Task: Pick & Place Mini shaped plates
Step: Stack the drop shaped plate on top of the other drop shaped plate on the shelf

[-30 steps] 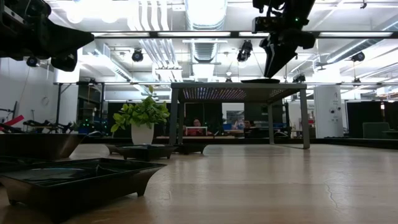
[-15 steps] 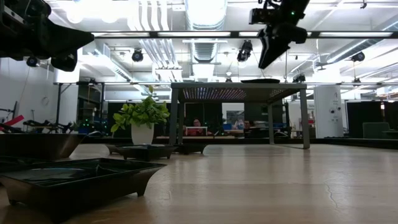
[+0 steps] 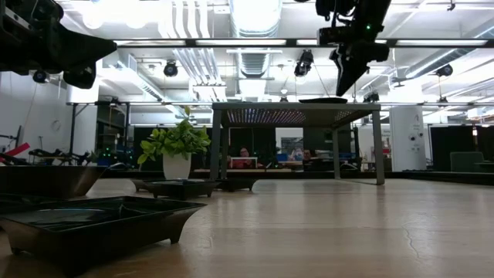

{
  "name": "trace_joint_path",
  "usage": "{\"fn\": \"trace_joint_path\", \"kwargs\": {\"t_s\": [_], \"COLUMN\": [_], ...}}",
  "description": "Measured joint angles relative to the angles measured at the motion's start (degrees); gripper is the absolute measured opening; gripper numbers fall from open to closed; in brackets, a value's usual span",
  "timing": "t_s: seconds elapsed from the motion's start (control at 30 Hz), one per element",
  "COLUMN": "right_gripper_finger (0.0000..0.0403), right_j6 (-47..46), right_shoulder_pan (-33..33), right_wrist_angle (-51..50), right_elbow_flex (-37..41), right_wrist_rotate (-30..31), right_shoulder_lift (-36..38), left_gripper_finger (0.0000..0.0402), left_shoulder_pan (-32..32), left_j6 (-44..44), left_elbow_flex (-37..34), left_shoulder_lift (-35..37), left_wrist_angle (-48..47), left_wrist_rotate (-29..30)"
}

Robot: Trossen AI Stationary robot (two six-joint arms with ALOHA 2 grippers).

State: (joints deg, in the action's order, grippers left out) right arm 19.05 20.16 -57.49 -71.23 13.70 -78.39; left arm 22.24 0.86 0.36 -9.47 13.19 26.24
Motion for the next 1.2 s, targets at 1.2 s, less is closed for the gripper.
{"fn": "trace_joint_path", "kwargs": {"t_s": [1.2], "right_gripper_finger": [0.0008], "right_j6": [0.89], "right_shoulder_pan": [0.0], "right_wrist_angle": [2.51], "right_elbow_flex": [-0.21], "right_wrist_rotate": [-0.18], "right_shoulder_lift": [-2.32], "left_gripper_finger": [0.0], "left_shoulder_pan": [-0.02], "left_j6": [-0.01], "left_elbow_flex": [0.0], "left_shoulder_lift": [0.01], "left_wrist_angle": [0.0], "left_wrist_rotate": [0.0]}}
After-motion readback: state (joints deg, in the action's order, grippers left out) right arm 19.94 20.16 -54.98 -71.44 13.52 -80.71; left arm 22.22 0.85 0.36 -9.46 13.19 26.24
